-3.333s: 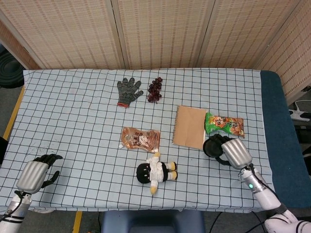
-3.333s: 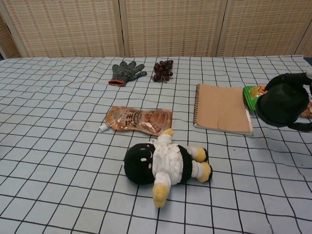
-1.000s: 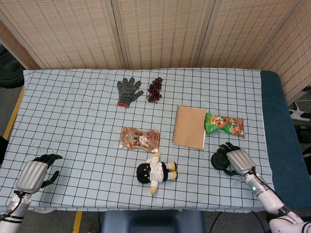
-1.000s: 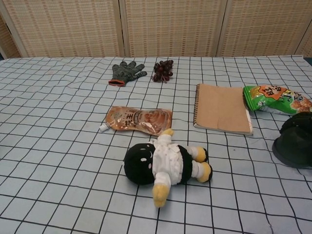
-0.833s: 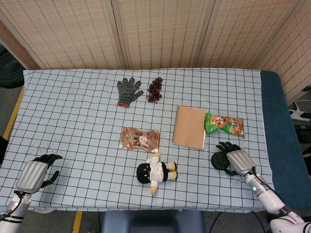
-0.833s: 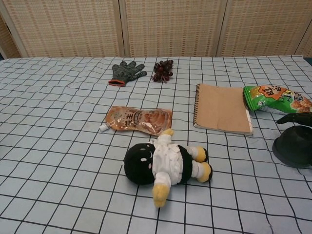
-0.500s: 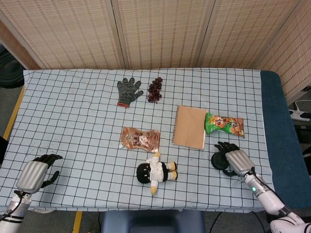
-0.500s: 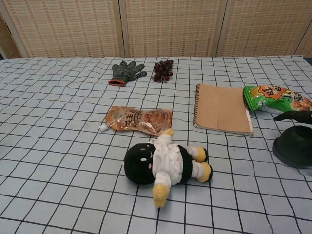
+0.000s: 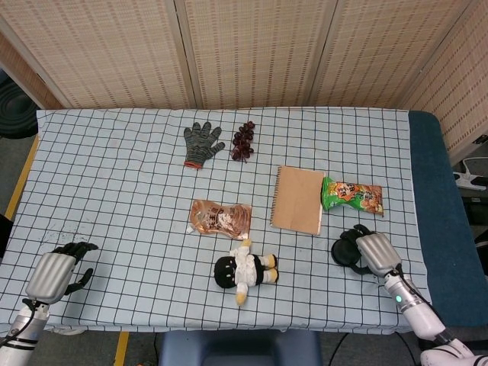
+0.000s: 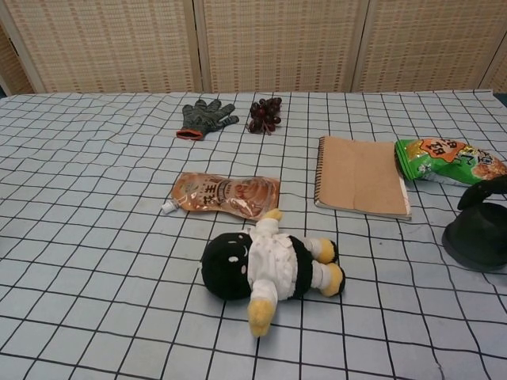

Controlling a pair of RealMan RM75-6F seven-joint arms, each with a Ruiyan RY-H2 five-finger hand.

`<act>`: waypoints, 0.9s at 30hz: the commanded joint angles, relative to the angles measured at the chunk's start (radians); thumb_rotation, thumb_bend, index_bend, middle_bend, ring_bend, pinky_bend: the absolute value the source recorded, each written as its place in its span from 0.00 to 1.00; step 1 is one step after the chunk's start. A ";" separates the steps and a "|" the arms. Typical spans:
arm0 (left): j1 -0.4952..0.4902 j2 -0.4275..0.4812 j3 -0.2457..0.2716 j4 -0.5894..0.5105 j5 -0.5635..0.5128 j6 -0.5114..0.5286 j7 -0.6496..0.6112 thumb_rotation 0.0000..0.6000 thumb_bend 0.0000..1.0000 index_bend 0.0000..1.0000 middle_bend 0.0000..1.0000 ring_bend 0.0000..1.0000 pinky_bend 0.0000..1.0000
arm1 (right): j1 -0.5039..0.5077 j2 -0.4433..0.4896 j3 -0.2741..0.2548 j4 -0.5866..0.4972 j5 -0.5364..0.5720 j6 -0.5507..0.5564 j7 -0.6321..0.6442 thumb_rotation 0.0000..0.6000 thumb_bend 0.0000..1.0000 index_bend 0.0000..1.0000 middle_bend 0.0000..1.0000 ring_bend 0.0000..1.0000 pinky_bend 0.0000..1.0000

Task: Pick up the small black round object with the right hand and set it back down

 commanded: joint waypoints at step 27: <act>-0.002 0.002 0.004 -0.010 -0.005 -0.013 0.020 1.00 0.39 0.29 0.34 0.33 0.49 | -0.033 0.064 0.007 -0.032 -0.009 0.029 0.084 1.00 0.16 0.46 0.39 0.27 0.50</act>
